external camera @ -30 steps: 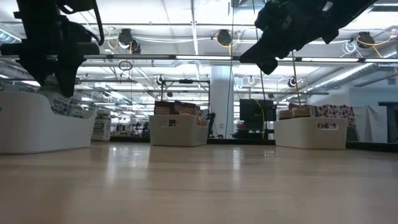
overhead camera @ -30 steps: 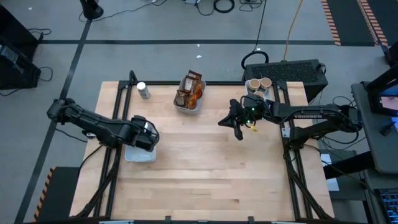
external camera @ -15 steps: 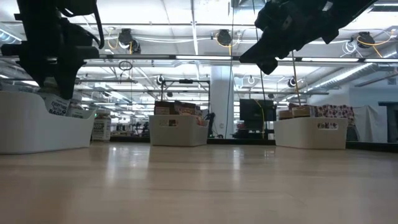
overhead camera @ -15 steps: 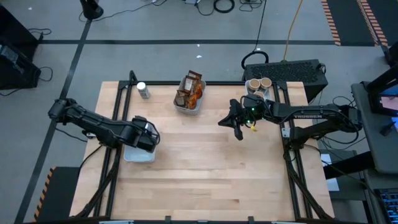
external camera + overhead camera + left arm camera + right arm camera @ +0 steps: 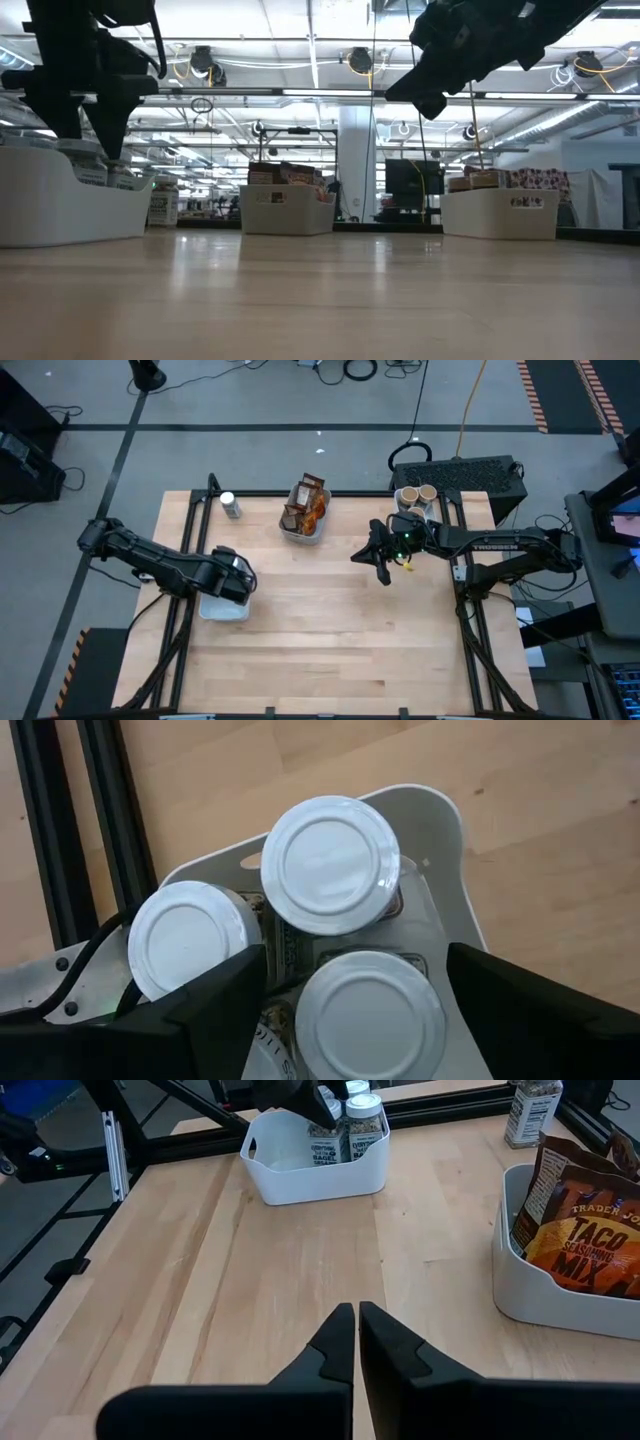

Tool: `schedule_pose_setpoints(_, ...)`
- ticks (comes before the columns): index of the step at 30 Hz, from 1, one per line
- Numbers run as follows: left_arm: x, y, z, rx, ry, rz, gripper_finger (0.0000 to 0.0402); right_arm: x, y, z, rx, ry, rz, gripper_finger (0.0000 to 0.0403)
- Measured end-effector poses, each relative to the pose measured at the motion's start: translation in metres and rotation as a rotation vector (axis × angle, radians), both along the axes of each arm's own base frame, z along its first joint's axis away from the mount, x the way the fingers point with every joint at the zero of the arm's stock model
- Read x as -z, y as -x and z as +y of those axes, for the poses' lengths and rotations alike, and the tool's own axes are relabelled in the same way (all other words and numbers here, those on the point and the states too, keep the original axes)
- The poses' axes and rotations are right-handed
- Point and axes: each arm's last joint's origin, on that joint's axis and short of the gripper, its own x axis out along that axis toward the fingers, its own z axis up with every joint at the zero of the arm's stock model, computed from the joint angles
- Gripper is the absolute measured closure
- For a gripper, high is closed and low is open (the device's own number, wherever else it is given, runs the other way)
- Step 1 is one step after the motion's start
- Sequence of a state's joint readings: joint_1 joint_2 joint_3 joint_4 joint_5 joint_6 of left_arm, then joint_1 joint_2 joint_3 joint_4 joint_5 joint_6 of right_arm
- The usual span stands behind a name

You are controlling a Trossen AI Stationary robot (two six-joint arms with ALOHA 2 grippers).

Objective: Sort spices by type
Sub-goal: Put the white spice bottle into the bottom white bin

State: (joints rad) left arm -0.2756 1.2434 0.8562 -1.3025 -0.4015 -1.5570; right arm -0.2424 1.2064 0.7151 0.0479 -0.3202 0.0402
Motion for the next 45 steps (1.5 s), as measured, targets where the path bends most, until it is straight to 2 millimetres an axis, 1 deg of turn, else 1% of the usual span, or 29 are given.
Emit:
schedule_pose_setpoints(6,-0.001,0.003,0.000,-0.004,0.024,0.037,0.0087,0.000,0.000,0.000,0.000,0.000,0.000,0.0403)
schedule_pose_setpoints(10,-0.011,0.003,0.000,-0.001,0.020,0.051,0.0087,0.000,0.000,0.000,0.000,0.000,0.000,0.0403)
schedule_pose_setpoints(15,-0.031,0.000,-0.001,0.064,0.024,0.060,0.0086,0.000,0.000,0.000,0.000,0.000,0.000,0.0403)
schedule_pose_setpoints(19,-0.051,-0.001,0.000,0.069,0.004,0.047,0.0086,0.000,0.000,0.000,-0.002,0.005,-0.001,0.0403)
schedule_pose_setpoints(22,-0.066,-0.005,0.004,0.057,-0.039,-0.009,0.0086,0.000,0.000,0.000,-0.003,0.007,-0.001,0.0403)
schedule_pose_setpoints(25,-0.083,-0.011,0.013,0.053,-0.095,-0.077,0.0086,0.000,0.000,0.000,-0.003,0.007,-0.001,0.0403)
schedule_pose_setpoints(29,-0.109,-0.021,0.037,0.075,-0.122,-0.138,0.0091,0.000,0.000,0.000,-0.001,0.001,0.000,0.0403)
schedule_pose_setpoints(32,-0.125,-0.027,0.062,0.124,-0.148,-0.161,0.0103,0.000,0.000,0.000,0.005,-0.011,0.002,0.0403)
schedule_pose_setpoints(34,-0.131,-0.029,0.081,0.158,-0.164,-0.172,0.0112,0.000,0.000,0.000,0.012,-0.027,0.004,0.0403)
schedule_pose_setpoints(36,-0.132,-0.027,0.104,0.163,-0.152,-0.157,0.0117,0.000,0.000,0.000,0.018,-0.042,0.010,0.0403)
schedule_pose_setpoints(38,-0.129,-0.019,0.129,0.120,-0.120,-0.125,0.0119,0.001,0.000,0.000,0.027,-0.062,0.017,0.0403)
schedule_pose_setpoints(42,-0.118,0.000,0.182,0.000,-0.028,-0.074,0.0120,0.001,0.000,0.002,0.034,-0.096,0.027,0.0403)
schedule_pose_setpoints(45,-0.108,0.010,0.214,-0.043,0.022,-0.077,0.0120,0.001,0.000,0.005,0.027,-0.100,0.027,0.0403)
